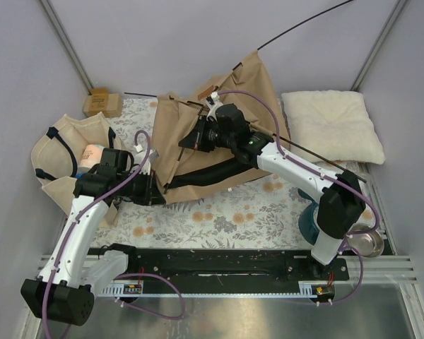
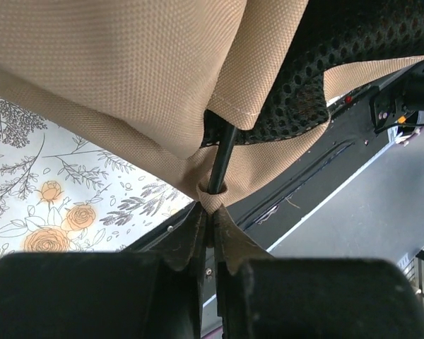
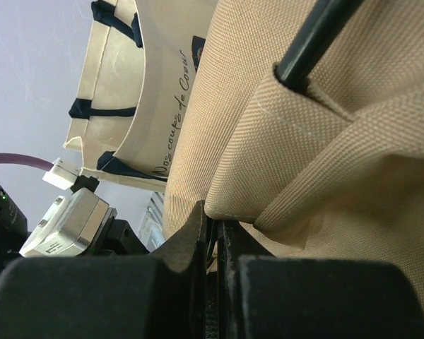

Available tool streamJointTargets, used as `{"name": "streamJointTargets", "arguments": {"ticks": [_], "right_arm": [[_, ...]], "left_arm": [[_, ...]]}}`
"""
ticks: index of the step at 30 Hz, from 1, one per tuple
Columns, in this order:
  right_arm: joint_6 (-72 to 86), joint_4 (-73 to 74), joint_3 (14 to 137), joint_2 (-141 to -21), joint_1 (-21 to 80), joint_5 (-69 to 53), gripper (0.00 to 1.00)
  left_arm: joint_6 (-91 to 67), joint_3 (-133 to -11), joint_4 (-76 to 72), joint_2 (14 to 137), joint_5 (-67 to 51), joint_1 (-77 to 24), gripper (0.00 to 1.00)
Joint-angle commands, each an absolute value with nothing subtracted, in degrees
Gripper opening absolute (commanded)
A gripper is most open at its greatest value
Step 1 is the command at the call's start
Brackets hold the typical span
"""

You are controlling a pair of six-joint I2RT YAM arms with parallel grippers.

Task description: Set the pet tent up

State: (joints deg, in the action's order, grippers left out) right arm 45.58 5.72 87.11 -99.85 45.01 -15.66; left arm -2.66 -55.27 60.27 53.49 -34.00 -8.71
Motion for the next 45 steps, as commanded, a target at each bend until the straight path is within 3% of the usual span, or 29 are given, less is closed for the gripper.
{"name": "streamJointTargets", "arguments": {"ticks": [1, 11, 24, 30, 45], "right_arm": [[39.55, 6.07, 88.42, -100.81, 47.46, -22.32, 0.00], [41.39, 5.01, 87.98, -102.04, 47.64, -24.87, 0.00], [45.09, 4.22, 87.19, -103.27, 47.64, -25.40, 0.00], [43.51, 8.52, 87.01, -103.45, 47.55, -23.21, 0.00], [51.24, 16.52, 84.47, -102.48, 47.46, -12.66, 0.41]], "left_arm": [[-0.70, -60.03, 52.04, 54.05, -34.37, -9.58, 0.09], [-1.40, -58.10, 44.48, 55.63, -35.77, -10.28, 0.19], [-3.77, -56.95, 42.45, 54.14, -32.88, -10.46, 0.23], [-7.64, -57.92, 40.44, 51.86, -26.99, -10.37, 0.33], [-20.47, -53.00, 26.90, 44.92, -10.03, -10.46, 0.36]]}}
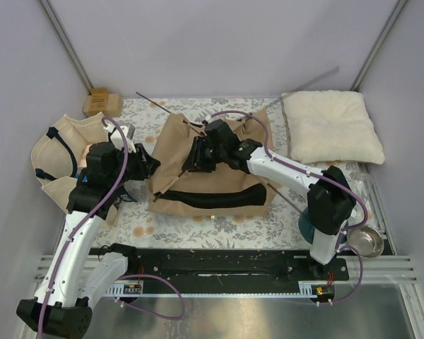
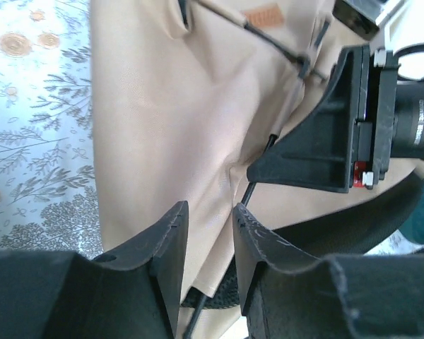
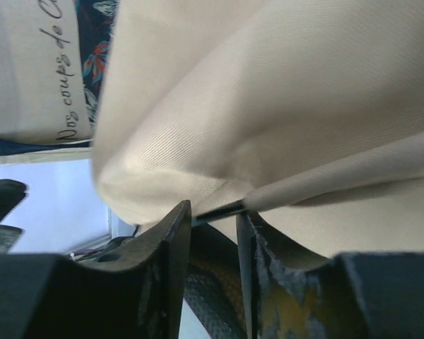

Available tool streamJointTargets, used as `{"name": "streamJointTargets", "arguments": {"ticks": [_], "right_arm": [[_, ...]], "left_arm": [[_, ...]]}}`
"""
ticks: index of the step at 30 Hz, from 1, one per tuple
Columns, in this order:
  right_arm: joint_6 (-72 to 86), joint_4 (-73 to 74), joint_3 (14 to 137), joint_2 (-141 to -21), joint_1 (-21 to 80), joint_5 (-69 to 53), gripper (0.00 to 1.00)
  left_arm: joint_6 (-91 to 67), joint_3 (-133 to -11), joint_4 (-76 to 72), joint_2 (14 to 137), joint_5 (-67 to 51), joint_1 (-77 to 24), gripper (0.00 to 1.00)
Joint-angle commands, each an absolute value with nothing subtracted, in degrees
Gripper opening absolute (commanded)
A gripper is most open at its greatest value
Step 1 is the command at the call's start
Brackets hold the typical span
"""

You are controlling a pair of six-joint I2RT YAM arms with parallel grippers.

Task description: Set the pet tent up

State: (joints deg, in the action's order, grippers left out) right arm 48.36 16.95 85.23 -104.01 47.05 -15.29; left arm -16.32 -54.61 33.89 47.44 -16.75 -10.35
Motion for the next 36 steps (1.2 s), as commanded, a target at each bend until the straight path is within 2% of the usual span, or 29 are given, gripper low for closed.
{"name": "streamJointTargets", "arguments": {"ticks": [1, 2, 3, 5, 7, 11, 15, 22, 29, 32, 36], "right_arm": [[51.68, 17.05, 84.20, -102.13, 47.55, -12.31, 0.45], [51.94, 17.40, 83.68, -101.69, 47.55, -11.78, 0.48], [51.94, 17.75, 83.41, -101.08, 47.55, -11.08, 0.52], [52.38, 18.37, 82.53, -99.85, 47.46, -10.29, 0.59], [52.47, 18.81, 81.92, -98.71, 47.29, -9.85, 0.65], [51.25, 19.60, 81.12, -96.69, 46.50, -9.58, 0.70], [45.72, 21.00, 81.91, -95.10, 43.52, -9.05, 0.69], [36.84, 27.59, 83.23, -93.87, 32.27, -0.27, 0.69], [28.31, 33.91, 92.44, -100.27, 26.54, 6.49, 0.67], [29.26, 35.42, 94.57, -102.91, 26.46, 7.91, 0.68], [38.90, 35.24, 93.61, -105.29, 26.46, 9.05, 0.66]], "left_arm": [[-21.52, -52.65, 26.20, 44.39, -8.63, -10.37, 0.36], [-22.23, -52.65, 26.37, 43.95, -7.57, -10.46, 0.37], [-22.50, -52.73, 26.63, 43.68, -6.78, -10.46, 0.42], [-22.50, -52.56, 26.28, 43.16, -6.24, -10.46, 0.63], [-22.24, -52.03, 25.32, 42.37, -5.98, -10.46, 0.78], [-21.10, -51.15, 23.56, 41.57, -6.76, -10.46, 0.88], [-20.04, -50.80, 23.73, 42.10, -10.97, -10.46, 0.87], [-20.04, -48.61, 23.91, 44.73, -21.52, -10.46, 0.83], [-22.50, -46.14, 23.47, 45.35, -21.27, -10.63, 0.80], [-22.85, -45.88, 22.94, 45.00, -20.04, -10.72, 0.80], [-23.38, -45.44, 21.97, 44.47, -17.67, -10.72, 0.80]]}}
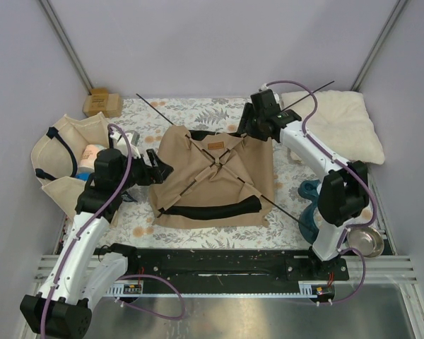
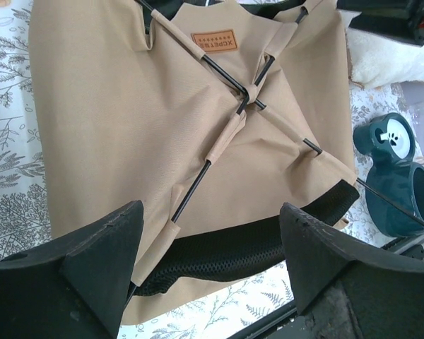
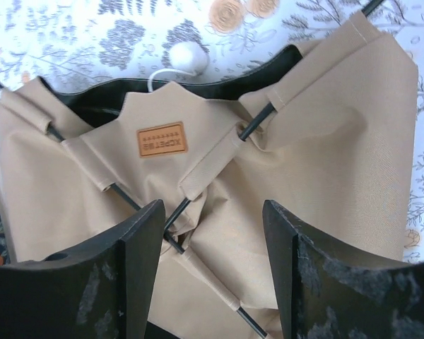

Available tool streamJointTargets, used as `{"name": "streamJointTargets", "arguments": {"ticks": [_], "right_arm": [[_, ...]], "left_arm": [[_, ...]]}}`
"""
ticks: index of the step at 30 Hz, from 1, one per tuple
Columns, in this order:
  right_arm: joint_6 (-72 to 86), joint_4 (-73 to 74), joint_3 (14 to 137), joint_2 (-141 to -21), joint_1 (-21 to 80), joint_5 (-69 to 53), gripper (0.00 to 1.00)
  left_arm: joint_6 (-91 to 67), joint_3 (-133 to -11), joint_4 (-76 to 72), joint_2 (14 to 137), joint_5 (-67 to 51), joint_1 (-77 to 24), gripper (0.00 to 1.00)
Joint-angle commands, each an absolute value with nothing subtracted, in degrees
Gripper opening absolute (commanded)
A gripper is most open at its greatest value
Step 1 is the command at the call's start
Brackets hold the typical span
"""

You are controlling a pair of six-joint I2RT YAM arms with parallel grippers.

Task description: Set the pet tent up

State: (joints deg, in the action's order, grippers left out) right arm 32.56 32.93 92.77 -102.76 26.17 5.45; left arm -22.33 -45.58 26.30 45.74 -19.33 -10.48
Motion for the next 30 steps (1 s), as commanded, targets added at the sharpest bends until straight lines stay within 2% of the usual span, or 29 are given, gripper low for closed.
{"name": "streamJointTargets", "arguments": {"ticks": [1, 6, 11, 15, 21, 25, 28, 30], "right_arm": [[41.46, 34.90, 92.82, -105.55, 26.63, 9.49, 0.65], [48.69, 28.84, 89.21, -107.75, 26.54, 7.57, 0.61], [50.79, 25.75, 91.40, -112.32, 26.54, 4.84, 0.57], [52.38, 25.75, 93.16, -115.04, 26.54, 4.04, 0.49], [54.66, 25.67, 93.43, -116.98, 26.46, 2.46, 0.27], [56.07, 24.79, 93.25, -116.72, 26.54, 1.32, 0.17], [57.39, 23.91, 92.73, -116.11, 26.37, 0.18, 0.01], [58.53, 23.12, 91.85, -115.41, 26.46, 0.18, 0.00]], "left_arm": [[-23.64, -45.35, 21.80, 44.30, -16.80, -10.72, 0.80], [-24.52, -44.65, 20.92, 43.59, -14.77, -10.64, 0.80], [-24.87, -44.65, 20.65, 43.33, -13.63, -10.72, 0.80], [-24.70, -45.17, 20.65, 43.68, -12.75, -10.72, 0.81], [-24.26, -46.14, 21.01, 44.12, -11.52, -10.64, 0.81], [-24.26, -46.23, 20.92, 44.03, -11.16, -10.64, 0.81], [-24.26, -46.41, 21.01, 44.03, -11.08, -10.64, 0.81], [-24.17, -46.41, 21.01, 43.86, -11.08, -10.72, 0.81]]}}
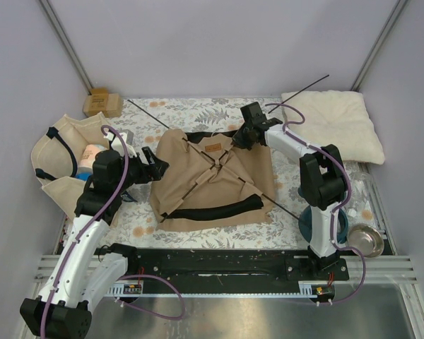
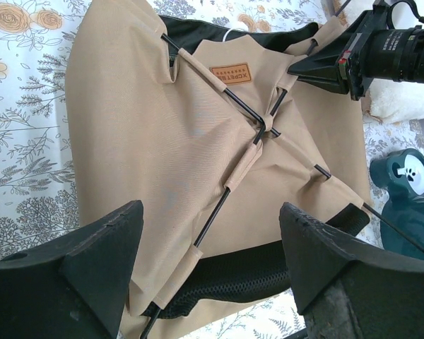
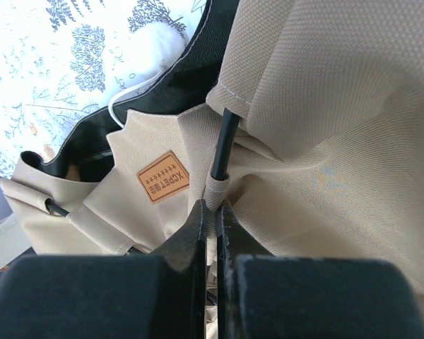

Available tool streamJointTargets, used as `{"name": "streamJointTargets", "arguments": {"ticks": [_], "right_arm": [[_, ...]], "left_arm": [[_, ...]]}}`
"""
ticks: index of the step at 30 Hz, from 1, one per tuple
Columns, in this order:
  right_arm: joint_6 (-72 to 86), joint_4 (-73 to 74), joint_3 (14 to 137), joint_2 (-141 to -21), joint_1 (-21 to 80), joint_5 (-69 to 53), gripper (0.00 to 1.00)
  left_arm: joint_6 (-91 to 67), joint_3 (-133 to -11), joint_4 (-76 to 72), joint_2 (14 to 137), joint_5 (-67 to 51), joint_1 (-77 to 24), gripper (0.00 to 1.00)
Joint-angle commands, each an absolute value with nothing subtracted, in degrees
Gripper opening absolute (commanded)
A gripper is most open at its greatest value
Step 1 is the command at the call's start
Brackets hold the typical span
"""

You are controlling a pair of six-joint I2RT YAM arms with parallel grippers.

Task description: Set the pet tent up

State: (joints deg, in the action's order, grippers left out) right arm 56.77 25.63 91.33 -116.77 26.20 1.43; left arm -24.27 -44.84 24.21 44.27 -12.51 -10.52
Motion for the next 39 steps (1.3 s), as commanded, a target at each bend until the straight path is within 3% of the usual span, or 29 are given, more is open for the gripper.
{"name": "streamJointTargets", "arguments": {"ticks": [1, 10, 24, 39], "right_arm": [[59.14, 22.77, 91.50, -114.97, 26.46, -1.56, 0.00], [63.63, 21.45, 86.75, -106.27, 25.49, -2.11, 0.00], [71.54, 21.97, 81.56, -90.80, 23.12, 3.07, 0.00], [79.62, 21.97, 79.72, -82.27, 21.36, 11.68, 0.00]], "left_arm": [[-24.17, -46.58, 21.01, 43.68, -11.07, -10.72, 0.81], [-25.92, -46.50, 20.57, 42.19, -12.21, -10.72, 0.81], [-44.02, -50.89, 20.30, 44.99, -17.22, -11.86, 0.80], [-63.61, -63.19, 20.13, 63.71, -1.59, -29.88, 0.79]]}}
